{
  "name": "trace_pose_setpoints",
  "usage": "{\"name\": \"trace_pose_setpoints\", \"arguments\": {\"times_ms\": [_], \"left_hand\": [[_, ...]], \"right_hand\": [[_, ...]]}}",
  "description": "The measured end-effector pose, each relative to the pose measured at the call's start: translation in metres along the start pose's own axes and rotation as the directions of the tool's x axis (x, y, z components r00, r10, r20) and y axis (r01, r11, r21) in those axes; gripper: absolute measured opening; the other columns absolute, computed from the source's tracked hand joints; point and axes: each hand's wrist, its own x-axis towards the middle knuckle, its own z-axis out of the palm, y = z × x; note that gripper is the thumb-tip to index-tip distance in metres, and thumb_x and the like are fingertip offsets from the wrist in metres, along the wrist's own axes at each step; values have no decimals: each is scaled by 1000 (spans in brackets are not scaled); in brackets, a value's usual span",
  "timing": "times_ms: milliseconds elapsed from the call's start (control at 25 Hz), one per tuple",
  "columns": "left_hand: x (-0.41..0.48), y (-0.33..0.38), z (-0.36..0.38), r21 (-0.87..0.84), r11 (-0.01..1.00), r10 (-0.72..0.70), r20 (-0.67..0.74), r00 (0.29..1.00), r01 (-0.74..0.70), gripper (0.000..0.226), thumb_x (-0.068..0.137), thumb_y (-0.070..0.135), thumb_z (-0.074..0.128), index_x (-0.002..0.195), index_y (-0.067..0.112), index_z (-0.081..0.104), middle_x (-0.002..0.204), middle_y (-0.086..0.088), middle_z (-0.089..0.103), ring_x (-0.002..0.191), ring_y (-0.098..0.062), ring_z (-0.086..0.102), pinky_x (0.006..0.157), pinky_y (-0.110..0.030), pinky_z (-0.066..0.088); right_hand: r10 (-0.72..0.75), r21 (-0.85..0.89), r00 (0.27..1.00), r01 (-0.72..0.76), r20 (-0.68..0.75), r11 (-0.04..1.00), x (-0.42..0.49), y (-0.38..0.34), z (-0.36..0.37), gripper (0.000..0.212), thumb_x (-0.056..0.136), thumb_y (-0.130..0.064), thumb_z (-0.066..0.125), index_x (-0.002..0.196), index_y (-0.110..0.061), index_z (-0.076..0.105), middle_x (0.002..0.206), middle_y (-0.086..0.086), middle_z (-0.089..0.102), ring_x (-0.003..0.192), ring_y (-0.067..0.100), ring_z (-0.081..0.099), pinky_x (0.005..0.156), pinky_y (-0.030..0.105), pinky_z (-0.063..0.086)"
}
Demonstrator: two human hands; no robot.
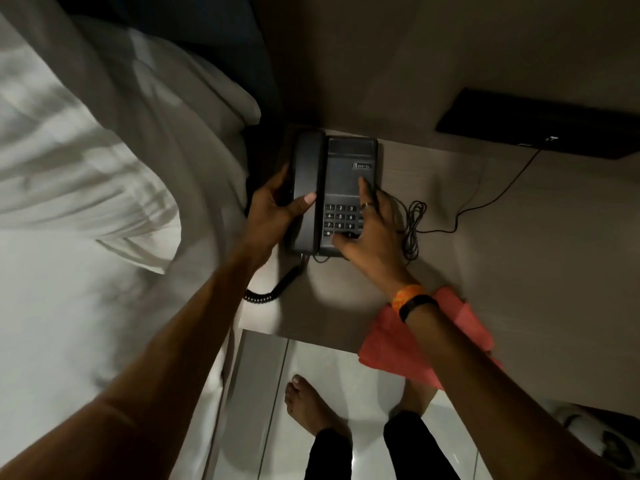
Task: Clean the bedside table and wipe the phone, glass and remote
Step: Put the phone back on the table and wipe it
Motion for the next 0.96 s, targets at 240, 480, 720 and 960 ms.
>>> {"name": "trace_pose_setpoints", "arguments": {"times_ms": [240, 480, 720, 960], "left_hand": [[26, 17, -3, 76, 997, 30, 59, 998, -35, 59, 100, 10, 60, 154, 10, 38, 145, -11, 59, 125, -15, 62, 96, -22, 57], [-31, -6, 22, 541, 808, 374, -164, 913, -234, 57, 101, 25, 60, 153, 14, 39, 155, -10, 44, 144, -23, 38, 120, -38, 34], [-172, -89, 99, 565, 685, 189, 471, 861, -460, 58, 93, 31, 62, 148, 29, 44, 153, 0, 38, 134, -11, 43, 104, -23, 51], [-166, -91, 99, 631, 588, 292, 419, 860, -506, 41, 86, 10, 72, 127, 11, 68, 137, -10, 61, 125, -24, 60, 99, -30, 56]], "right_hand": [[5, 38, 998, -7, 57, 999, 23, -7, -8, 106, 83, -14, 76, 163, -28, 9, 168, 10, 11, 155, 27, 22, 126, 31, 25], [-264, -150, 964, 264, 19, 953, -31, 30, -33, 75, 84, -18, 69, 153, -26, 41, 163, 2, 27, 152, 23, 29, 122, 30, 31], [-398, -692, 885, 445, 243, 568, -159, 161, -52, 62, 79, -41, 65, 139, -37, 51, 151, 5, 53, 140, 32, 42, 109, 64, 39], [-506, -616, 826, 537, 247, 577, -159, 159, -38, 79, 70, -26, 86, 140, -29, 50, 143, 2, 55, 134, 32, 49, 110, 49, 36]]}}
